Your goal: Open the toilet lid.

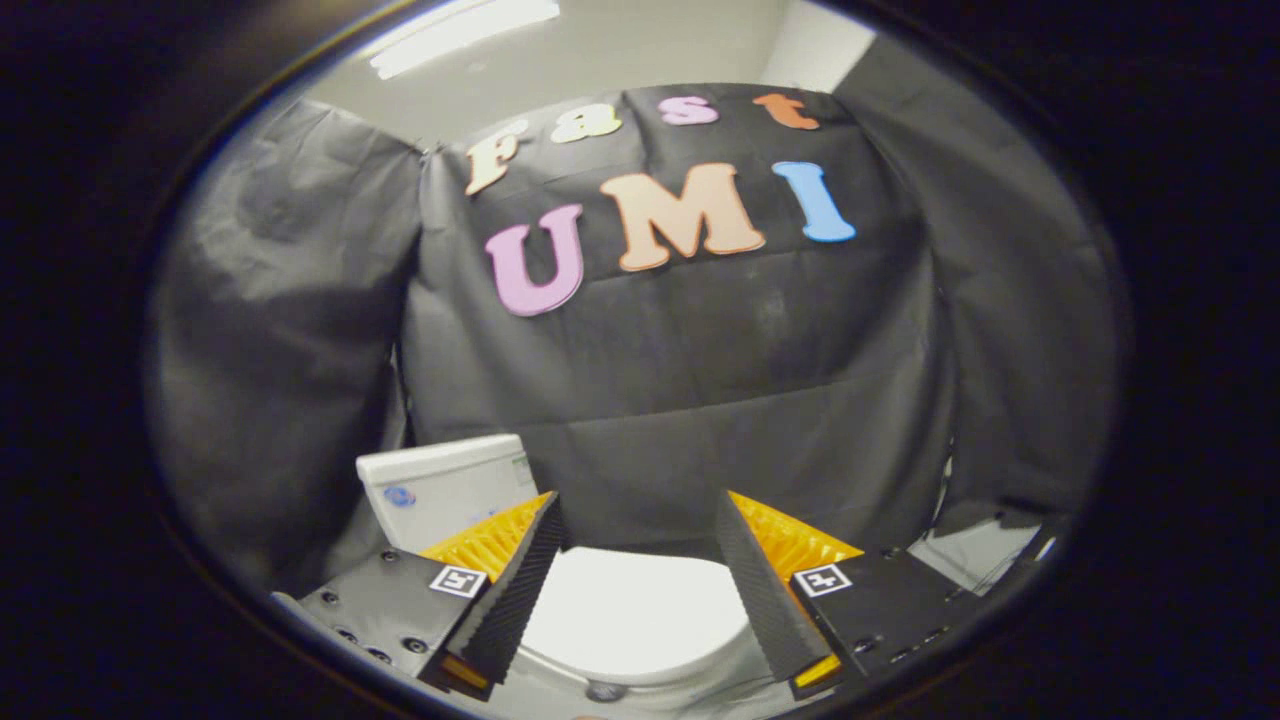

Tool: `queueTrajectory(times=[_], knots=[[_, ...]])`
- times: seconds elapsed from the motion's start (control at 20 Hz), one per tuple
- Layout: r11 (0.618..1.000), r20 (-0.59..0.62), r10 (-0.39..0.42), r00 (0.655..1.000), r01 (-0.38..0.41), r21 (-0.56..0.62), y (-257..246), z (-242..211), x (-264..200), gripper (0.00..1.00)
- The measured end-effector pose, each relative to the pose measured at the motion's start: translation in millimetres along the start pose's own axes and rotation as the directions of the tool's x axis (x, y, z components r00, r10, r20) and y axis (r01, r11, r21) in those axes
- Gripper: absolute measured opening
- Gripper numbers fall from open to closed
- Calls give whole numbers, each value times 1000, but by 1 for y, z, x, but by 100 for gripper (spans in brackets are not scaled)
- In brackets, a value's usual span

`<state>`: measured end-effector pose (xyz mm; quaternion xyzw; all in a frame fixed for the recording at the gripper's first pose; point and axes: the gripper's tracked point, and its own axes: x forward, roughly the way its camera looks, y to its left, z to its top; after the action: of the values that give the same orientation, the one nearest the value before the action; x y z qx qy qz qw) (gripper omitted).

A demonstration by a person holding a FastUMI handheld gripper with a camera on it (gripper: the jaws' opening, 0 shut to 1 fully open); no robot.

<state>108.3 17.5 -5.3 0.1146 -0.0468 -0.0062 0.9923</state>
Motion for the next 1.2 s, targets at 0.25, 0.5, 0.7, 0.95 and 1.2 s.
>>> queueTrajectory(times=[0.25, 0.5, 0.7, 0.95, 1.2], knots=[[962, 15, -100, 995, 93, 256, 12, -52, 11, 95], [899, -18, -185, 983, 177, 401, 23, -97, 4, 95], [819, -32, -272, 962, 249, 517, 24, -131, -18, 94], [694, -64, -405, 912, 352, 628, 15, -167, -50, 94], [600, -171, -425, 889, 418, 682, 20, -218, -53, 94]])
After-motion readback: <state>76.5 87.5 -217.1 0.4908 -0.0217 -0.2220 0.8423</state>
